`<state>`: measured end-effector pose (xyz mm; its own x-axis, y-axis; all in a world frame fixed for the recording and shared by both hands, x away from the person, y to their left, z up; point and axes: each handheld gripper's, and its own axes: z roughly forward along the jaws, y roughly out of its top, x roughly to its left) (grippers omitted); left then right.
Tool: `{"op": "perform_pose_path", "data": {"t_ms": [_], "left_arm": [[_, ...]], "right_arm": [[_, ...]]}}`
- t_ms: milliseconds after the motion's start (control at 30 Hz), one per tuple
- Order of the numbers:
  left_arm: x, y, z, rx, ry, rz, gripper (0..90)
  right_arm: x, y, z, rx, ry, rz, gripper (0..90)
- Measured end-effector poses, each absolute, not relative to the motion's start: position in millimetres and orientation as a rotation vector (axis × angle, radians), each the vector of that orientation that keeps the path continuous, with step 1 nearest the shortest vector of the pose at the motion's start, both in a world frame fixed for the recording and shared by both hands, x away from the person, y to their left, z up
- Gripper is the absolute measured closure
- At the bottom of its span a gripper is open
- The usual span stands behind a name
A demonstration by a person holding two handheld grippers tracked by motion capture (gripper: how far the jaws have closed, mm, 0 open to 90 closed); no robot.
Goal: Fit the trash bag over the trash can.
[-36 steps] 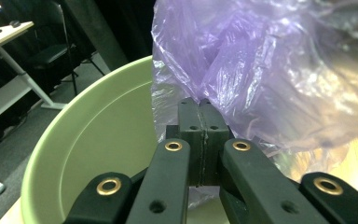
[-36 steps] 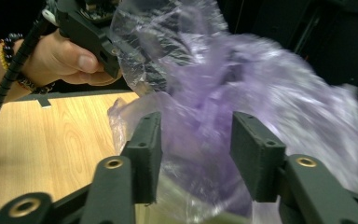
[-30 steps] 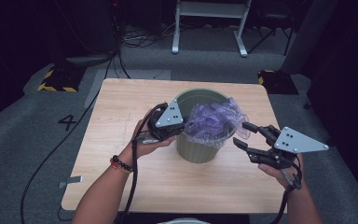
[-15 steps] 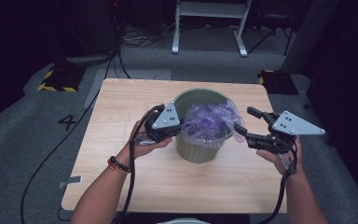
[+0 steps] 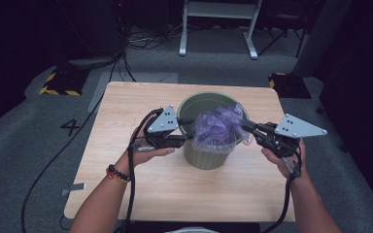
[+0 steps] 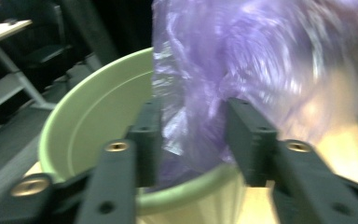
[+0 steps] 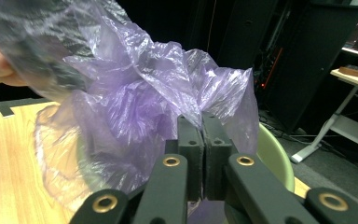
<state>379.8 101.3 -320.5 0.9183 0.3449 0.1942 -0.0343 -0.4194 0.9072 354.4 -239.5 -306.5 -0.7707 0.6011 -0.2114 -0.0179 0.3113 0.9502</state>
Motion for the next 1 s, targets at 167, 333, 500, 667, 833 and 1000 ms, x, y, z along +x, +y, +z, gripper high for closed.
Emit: {"op": "perform_pose_path", "data": {"t_ms": [167,333,500,667,833,1000], "left_arm": [[370,113,-321,1.946,0.216,0.389,26.0],[361,119,-324,1.941,0.208,0.322,15.4],[345,119,-318,1.913,0.192,0.305,15.3],[338,112,-308,1.903,0.208,0.314,15.4],[341,99,-302,1.927,0.337,0.442,15.8],[356,98,-304,1.867,0.485,0.489,15.5]], "right_arm": [[352,-240,-308,0.525,2.037,1.474,89.5],[350,-238,-308,0.526,2.024,1.466,89.4],[347,-233,-309,0.516,2.023,1.451,89.0],[347,-230,-309,0.511,2.025,1.444,88.3],[344,-229,-310,0.501,2.024,1.441,87.5],[340,-231,-311,0.477,2.023,1.46,87.2]]}}
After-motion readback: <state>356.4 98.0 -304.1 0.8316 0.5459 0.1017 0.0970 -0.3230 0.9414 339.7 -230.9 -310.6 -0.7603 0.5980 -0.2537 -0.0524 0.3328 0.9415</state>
